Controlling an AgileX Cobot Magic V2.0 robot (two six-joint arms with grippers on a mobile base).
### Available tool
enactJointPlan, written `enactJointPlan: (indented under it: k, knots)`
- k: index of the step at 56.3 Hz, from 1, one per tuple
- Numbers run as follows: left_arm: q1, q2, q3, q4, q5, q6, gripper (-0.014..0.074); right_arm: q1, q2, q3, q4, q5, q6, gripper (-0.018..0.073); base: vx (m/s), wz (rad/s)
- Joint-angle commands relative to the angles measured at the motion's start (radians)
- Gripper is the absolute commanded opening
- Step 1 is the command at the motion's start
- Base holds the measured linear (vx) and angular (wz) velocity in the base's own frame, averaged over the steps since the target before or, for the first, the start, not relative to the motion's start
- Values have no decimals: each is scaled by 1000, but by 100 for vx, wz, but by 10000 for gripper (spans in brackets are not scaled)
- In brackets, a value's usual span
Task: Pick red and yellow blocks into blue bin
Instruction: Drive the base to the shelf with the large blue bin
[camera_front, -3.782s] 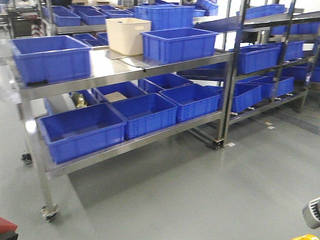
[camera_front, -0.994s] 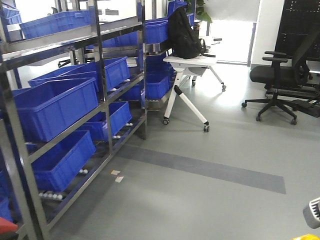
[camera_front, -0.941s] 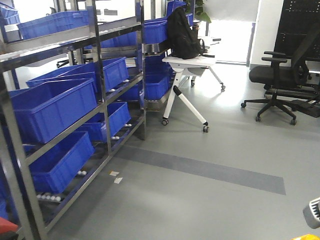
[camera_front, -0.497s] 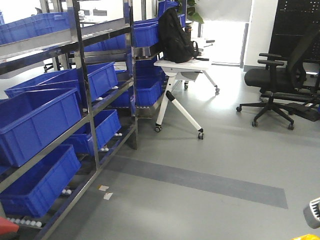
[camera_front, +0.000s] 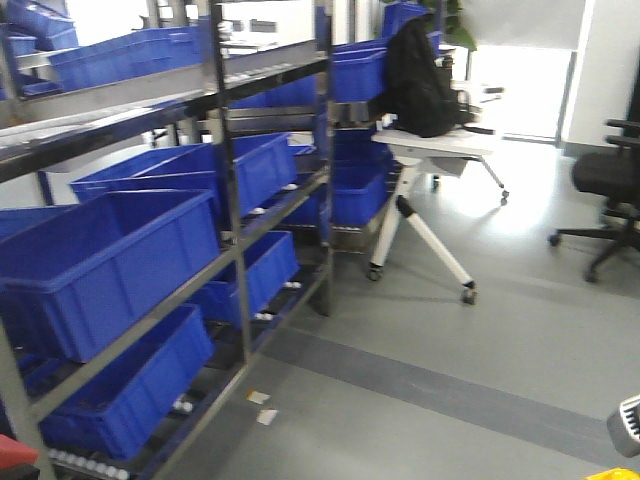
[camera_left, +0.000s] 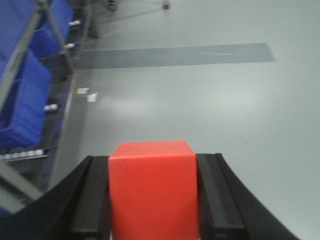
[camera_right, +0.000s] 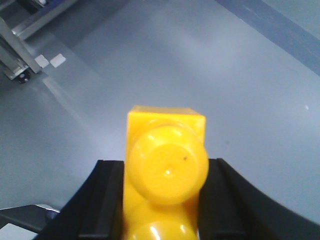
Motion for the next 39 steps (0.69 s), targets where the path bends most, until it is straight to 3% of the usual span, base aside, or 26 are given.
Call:
enactJointPlan:
  k: [1,39]
  knots:
    - [-5,0,-27,-8,-80,0,264,1,-11,-26,-10,-55,-4,172,24,47]
    - [-5,0,-27,-8,-80,0,264,1,-11,-26,-10,-55,-4,172,20,54]
